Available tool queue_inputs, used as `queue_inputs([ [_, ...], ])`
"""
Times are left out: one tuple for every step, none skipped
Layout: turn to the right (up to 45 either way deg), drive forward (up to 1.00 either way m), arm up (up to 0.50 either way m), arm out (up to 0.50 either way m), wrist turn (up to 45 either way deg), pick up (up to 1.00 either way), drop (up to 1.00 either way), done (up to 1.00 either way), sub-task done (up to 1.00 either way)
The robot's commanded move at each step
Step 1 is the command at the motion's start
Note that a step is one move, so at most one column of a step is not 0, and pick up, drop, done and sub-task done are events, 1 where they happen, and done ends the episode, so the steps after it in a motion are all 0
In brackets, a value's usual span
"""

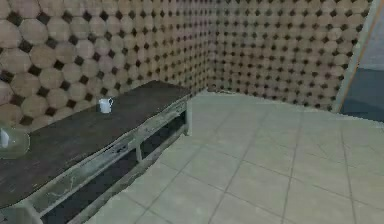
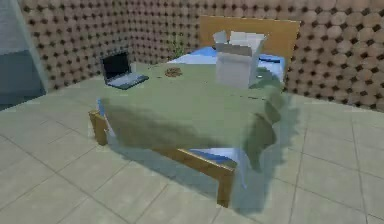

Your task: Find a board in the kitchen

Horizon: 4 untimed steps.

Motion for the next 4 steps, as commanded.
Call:
queue_inputs([
  [45.0,0.0,0.0,0.0,0.0,0.0,0.0,0.0,0.0],
  [0.0,1.0,0.0,0.0,0.0,0.0,0.0,0.0,0.0],
  [3.0,0.0,0.0,0.0,0.0,0.0,0.0,0.0,0.0],
  [0.0,1.0,0.0,0.0,0.0,0.0,0.0,0.0,0.0],
])
